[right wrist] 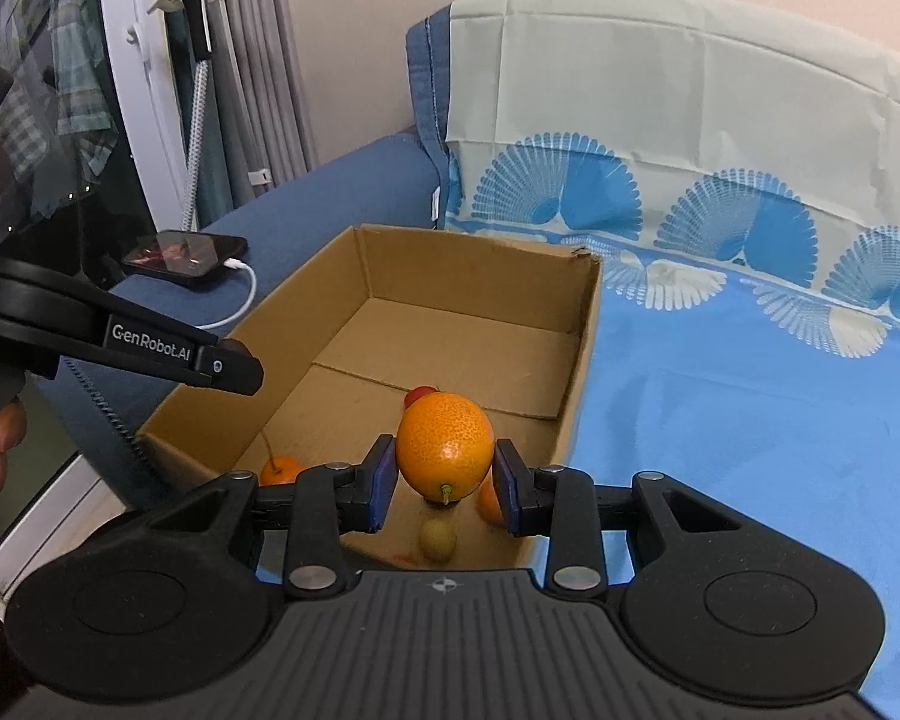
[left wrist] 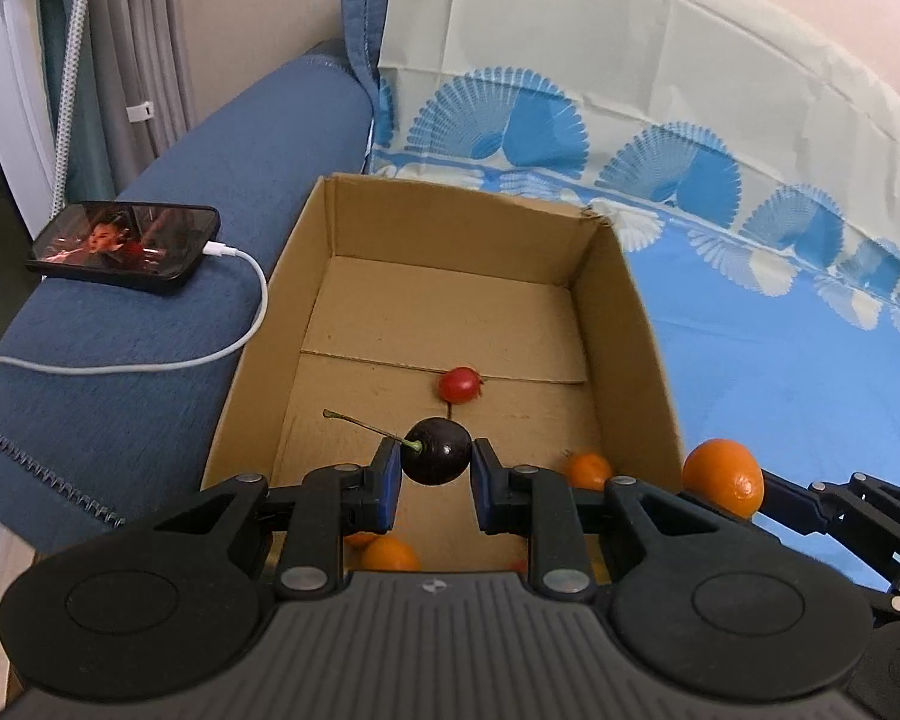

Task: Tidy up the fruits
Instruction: 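Carry the dark plum and orange with both tools over the box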

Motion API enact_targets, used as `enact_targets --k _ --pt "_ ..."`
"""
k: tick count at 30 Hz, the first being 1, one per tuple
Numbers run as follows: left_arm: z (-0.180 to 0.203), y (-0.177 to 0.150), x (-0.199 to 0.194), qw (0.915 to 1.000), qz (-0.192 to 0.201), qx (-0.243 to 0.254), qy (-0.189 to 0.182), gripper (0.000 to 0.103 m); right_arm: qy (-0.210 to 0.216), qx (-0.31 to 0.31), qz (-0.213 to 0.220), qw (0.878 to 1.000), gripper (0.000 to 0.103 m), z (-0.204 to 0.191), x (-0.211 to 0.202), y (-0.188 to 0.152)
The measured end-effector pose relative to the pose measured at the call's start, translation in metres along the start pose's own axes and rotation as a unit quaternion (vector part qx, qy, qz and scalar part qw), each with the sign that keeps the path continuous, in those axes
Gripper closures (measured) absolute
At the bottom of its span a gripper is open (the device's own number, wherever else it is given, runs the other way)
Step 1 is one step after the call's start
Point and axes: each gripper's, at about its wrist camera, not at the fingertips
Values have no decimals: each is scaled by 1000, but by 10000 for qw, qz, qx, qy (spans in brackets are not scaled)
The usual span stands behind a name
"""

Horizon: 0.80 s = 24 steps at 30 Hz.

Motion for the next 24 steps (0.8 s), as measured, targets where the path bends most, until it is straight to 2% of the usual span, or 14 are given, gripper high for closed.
enact_targets --k 12,24 --pt "-11 13 83 9981 -484 30 382 76 275 -182 -433 9985 67 -4 79 1" --pt "-23 8 124 9944 -804 90 686 75 272 -276 -708 9967 67 -2 109 -9"
Point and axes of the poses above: each gripper's, at about its wrist camera, not at the fingertips, and x roughly the way its jaws point, z to its right, y to its top, and after that the axes turned 15 degrees about -x, right-handed
